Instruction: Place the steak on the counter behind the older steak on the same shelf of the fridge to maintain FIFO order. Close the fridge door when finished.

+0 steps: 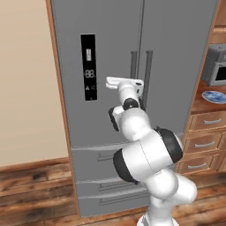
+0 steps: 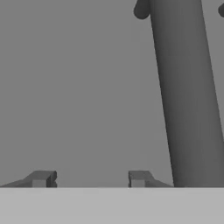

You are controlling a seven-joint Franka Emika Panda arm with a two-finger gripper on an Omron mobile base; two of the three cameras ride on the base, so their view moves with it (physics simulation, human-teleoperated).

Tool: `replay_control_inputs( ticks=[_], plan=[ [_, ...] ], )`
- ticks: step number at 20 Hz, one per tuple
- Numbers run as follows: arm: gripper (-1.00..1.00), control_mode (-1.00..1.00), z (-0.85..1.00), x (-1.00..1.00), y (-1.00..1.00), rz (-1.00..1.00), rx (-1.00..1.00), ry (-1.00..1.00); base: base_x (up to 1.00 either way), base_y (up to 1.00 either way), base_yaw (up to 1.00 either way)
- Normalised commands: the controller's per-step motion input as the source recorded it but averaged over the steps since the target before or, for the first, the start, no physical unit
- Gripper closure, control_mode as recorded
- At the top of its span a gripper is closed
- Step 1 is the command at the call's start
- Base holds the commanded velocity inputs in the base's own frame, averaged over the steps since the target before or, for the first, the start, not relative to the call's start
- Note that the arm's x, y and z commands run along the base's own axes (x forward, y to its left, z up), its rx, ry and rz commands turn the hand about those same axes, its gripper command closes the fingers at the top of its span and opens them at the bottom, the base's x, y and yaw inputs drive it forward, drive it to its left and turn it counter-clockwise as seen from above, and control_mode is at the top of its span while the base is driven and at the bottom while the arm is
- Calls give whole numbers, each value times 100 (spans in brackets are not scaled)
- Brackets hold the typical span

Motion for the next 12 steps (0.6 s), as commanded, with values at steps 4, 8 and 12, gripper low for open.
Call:
replay_control_inputs(
  ticks=[4, 8, 12],
  plan=[
    [-100, -100, 12, 69, -20, 0, 9, 0, 0, 0, 0],
    [-100, -100, 9, 64, -21, 0, 8, 0, 0, 0, 0],
    [-100, -100, 12, 23, -26, 0, 5, 0, 0, 0, 0]
  ],
)
